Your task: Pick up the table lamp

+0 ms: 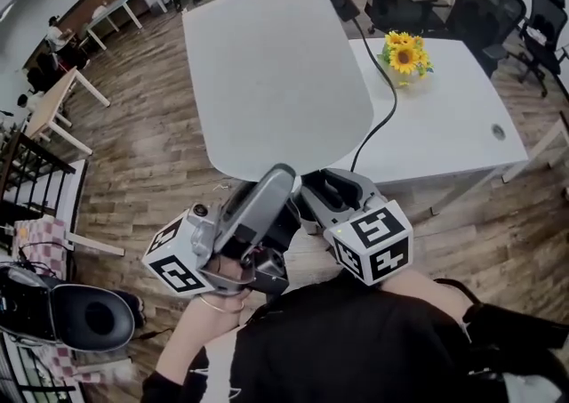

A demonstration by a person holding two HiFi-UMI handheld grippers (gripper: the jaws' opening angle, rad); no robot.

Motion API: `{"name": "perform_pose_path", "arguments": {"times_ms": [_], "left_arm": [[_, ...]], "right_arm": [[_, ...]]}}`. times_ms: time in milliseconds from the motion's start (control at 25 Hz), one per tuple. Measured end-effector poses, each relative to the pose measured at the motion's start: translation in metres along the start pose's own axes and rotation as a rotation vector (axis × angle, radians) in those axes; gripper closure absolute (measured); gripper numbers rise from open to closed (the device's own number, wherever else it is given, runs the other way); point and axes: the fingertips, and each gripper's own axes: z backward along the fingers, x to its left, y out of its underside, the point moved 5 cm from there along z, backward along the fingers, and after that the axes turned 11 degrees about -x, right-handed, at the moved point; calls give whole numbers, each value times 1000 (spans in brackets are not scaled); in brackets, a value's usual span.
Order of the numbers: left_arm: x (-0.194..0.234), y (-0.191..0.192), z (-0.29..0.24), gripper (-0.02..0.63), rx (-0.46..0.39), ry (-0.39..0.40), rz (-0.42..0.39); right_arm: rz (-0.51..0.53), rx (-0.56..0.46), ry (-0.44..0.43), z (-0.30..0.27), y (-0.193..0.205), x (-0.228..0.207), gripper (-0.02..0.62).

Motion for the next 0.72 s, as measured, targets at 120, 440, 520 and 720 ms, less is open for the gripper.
{"name": "perform_pose_path", "arguments": {"times_ms": [120,440,520,720], "left_arm": [[-6,0,-7,589,-19,-7,-34],[-2,16,-27,589,-76,-52,-54],[0,23,-31,589,-70,-59,-53],[5,31,-39,589,-50,-63,-58]], "right_arm": [[10,-2,-37,2,-8,-2,425],[22,33,-94,10,-14,-27,425],[16,38,-95,13,-11,-33,425],[-2,39,-97,14,-9,-41,425]]}}
